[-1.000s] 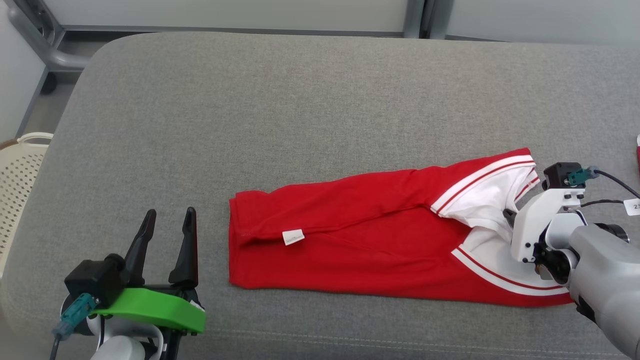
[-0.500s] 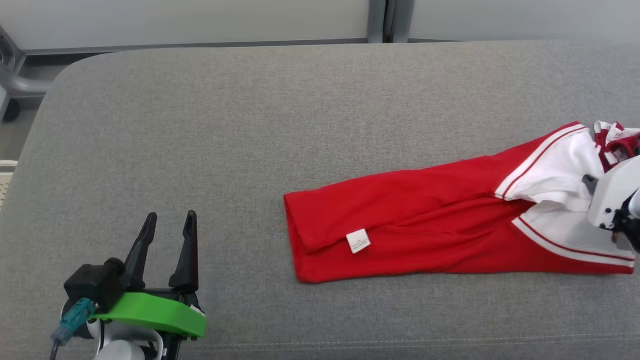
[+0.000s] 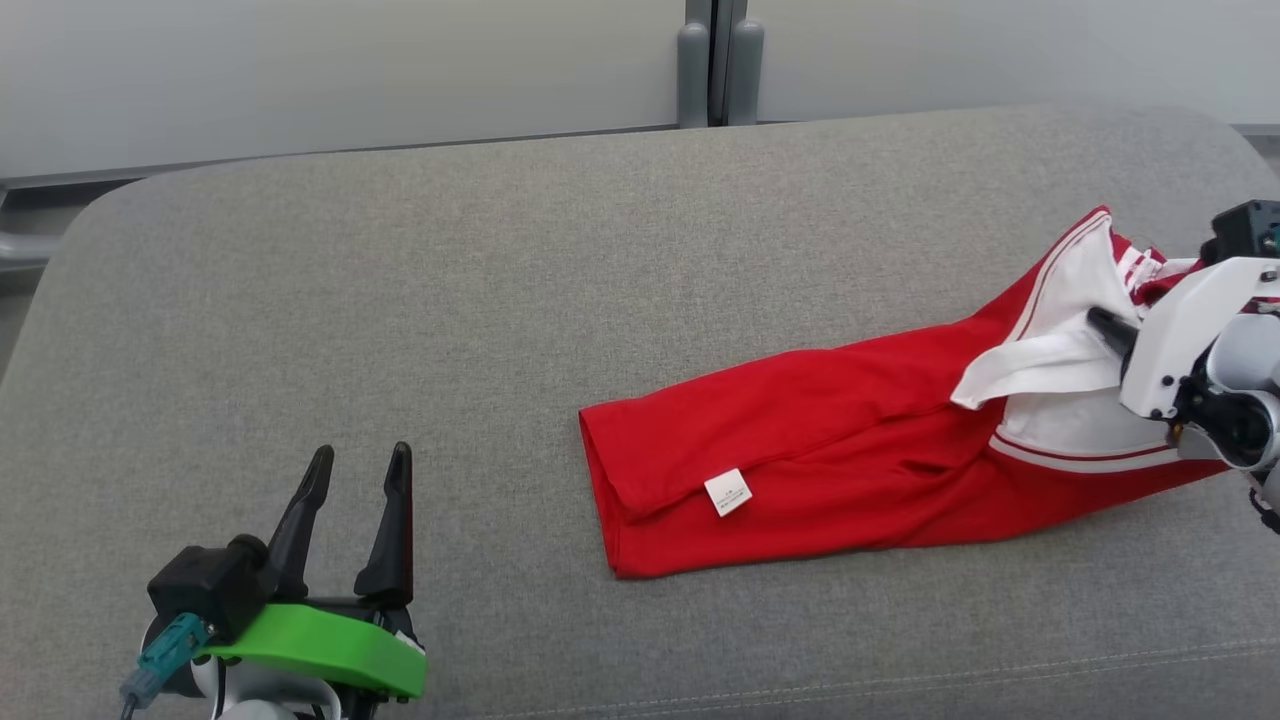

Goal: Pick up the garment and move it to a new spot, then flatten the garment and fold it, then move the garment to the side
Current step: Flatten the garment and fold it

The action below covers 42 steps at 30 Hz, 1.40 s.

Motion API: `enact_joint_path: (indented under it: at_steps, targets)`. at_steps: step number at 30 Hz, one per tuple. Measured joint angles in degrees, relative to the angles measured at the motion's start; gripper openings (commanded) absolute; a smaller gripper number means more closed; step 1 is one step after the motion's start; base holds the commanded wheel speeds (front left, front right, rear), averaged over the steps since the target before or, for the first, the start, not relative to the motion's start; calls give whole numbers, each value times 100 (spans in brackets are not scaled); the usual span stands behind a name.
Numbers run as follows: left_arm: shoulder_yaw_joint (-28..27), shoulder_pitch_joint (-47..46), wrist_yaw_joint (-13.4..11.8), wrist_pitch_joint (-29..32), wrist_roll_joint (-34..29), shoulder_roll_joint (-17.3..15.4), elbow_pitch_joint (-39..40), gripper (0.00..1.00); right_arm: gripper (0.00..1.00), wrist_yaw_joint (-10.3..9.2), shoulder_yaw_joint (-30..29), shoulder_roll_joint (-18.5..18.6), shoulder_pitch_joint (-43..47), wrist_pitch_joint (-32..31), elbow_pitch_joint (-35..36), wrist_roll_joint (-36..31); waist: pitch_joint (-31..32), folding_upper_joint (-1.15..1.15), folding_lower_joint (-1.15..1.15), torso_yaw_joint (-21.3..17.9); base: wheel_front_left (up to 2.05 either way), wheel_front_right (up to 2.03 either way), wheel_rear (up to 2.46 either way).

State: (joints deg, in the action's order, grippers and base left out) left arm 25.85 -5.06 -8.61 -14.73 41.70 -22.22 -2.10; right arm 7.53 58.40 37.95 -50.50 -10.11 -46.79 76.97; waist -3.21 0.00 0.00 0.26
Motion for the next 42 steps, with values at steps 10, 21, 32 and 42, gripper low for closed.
enact_joint_path:
  at_steps: [10,21,32,42]
  targets:
    - [40,127,12,1,55,-1,34,100,0,-4,-21,-280,218,-439,1137,-169,232,0,0,58,0,0,0]
    - [107,181,103,-3,59,59,51,100,0,-4,-243,-1180,267,-981,1259,-742,313,0,0,333,0,0,0]
    - [229,174,236,-5,51,225,-35,100,0,-4,-700,-2485,286,-1506,335,-1707,413,0,0,709,0,0,0]
    - [253,76,366,-16,22,411,-179,100,0,-4,-905,-3179,269,-1841,-561,-2732,406,0,0,981,0,0,0]
